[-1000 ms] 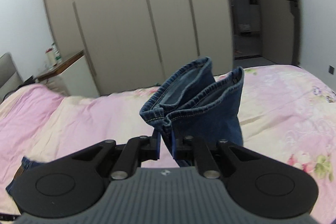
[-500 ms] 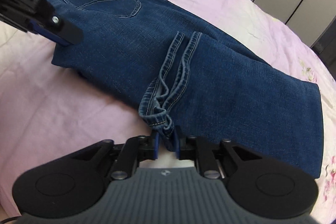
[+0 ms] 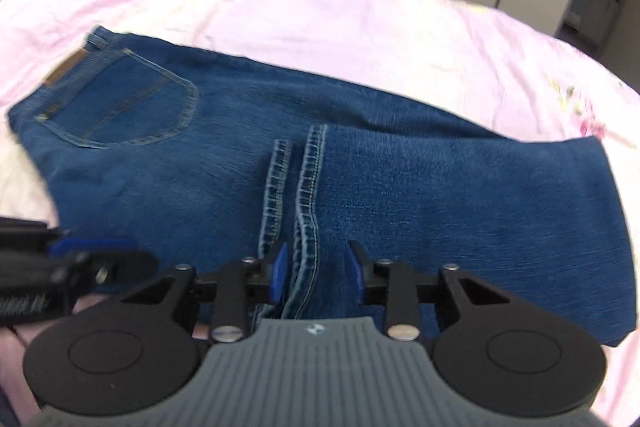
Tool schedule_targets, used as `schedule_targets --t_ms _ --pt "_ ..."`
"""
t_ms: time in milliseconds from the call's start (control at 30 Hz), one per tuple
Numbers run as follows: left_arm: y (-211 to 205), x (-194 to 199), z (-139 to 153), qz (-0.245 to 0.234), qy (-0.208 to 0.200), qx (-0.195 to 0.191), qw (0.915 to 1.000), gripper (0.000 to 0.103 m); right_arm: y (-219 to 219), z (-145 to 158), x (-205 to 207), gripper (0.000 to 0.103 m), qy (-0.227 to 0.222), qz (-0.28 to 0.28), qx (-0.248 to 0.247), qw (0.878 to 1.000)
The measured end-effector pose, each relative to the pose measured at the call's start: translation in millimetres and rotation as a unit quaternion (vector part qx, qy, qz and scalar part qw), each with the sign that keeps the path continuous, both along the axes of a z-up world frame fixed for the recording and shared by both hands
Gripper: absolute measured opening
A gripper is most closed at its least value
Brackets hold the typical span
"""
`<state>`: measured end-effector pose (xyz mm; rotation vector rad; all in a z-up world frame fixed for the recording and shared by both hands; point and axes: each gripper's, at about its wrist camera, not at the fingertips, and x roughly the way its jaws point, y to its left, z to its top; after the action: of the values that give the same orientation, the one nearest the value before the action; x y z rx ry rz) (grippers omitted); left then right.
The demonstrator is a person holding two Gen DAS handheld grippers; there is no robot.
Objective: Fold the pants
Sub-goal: 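Lay the hems down over the jeans seat and open the right tool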
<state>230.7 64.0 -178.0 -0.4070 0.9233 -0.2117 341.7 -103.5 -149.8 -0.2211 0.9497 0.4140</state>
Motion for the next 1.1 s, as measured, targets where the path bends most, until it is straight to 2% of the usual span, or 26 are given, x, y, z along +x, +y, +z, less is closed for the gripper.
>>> schedule_targets --t_ms 100,133,167,200,333,467,533,600,667,700,733,767,867,967,1100 --pt "-2.6 2.9 -2.8 -0.008 -0.002 -0.002 1.0 0.026 5.6 -17.2 7.5 0.029 0.011 -0.006 -0.011 1.0" --pt "-3.1 3.8 -3.4 -0.01 -0.002 -0.003 0.9999 0.026 6.5 -20.3 7.0 0.024 0.007 -0.004 -0.018 1.0" --pt "-1.8 4.4 -3.8 -0.011 -0.003 -0.007 0.9999 0.026 5.3 -21.0 6.6 0.002 0.003 -0.007 -0.02 1.0" --pt "1.3 2.8 -4.8 -0.013 -0.004 -0.013 0.9998 0.026 2.1 -20.8 7.6 0.0 0.003 -0.013 -0.016 1.0" --pt "9.6 2.7 -5.6 -0.008 -0.007 -0.059 0.9982 0.026 -14.8 -0.6 3.1 0.0 -0.007 -0.029 0.047 0.998" --pt "12.8 1.9 -5.9 -0.002 -0.006 -0.068 0.9977 0.026 -5.6 -1.2 -4.6 0.0 0.01 -0.001 0.063 0.998" --pt "14.9 0.6 -6.3 -0.002 -0.002 -0.069 0.9976 0.027 5.1 -13.9 -7.7 0.0 0.008 0.005 0.035 0.999" --pt "16.9 -0.8 -5.4 -0.002 -0.003 -0.073 0.9974 0.031 10.0 -22.8 -11.3 0.001 -0.006 -0.002 0.026 1.0" --pt "16.3 -1.5 -4.5 -0.005 -0.006 -0.077 0.997 0.037 6.9 -22.5 -15.3 0.008 -0.012 -0.003 0.038 0.999" --pt "17.5 -1.6 -3.9 -0.006 -0.004 -0.081 0.9967 0.038 1.8 -19.2 -17.5 0.015 -0.01 -0.003 0.052 0.999" --pt "17.0 -0.7 -4.0 -0.008 0.0 -0.089 0.996 0.044 -7.6 -12.6 -23.5 0.031 -0.007 -0.008 0.068 0.998" --pt "16.6 0.7 -4.0 -0.009 0.006 -0.1 0.995 0.052 -15.9 -7.5 -26.8 0.038 -0.01 -0.017 0.083 0.996" --pt "15.3 6.5 -3.4 -0.007 0.011 -0.132 0.9911 0.061 -40.1 4.0 -40.3 0.039 -0.034 -0.048 0.103 0.993" --pt "4.5 22.0 -7.8 0.0 0.032 -0.145 0.989 0.063 -66.0 7.8 -61.7 0.038 -0.06 -0.11 0.094 0.988" --pt "-21.1 38.6 -12.5 -0.006 0.046 -0.1 0.9939 0.063 -96.6 -4.5 -72.8 0.036 -0.073 -0.169 0.104 0.977"
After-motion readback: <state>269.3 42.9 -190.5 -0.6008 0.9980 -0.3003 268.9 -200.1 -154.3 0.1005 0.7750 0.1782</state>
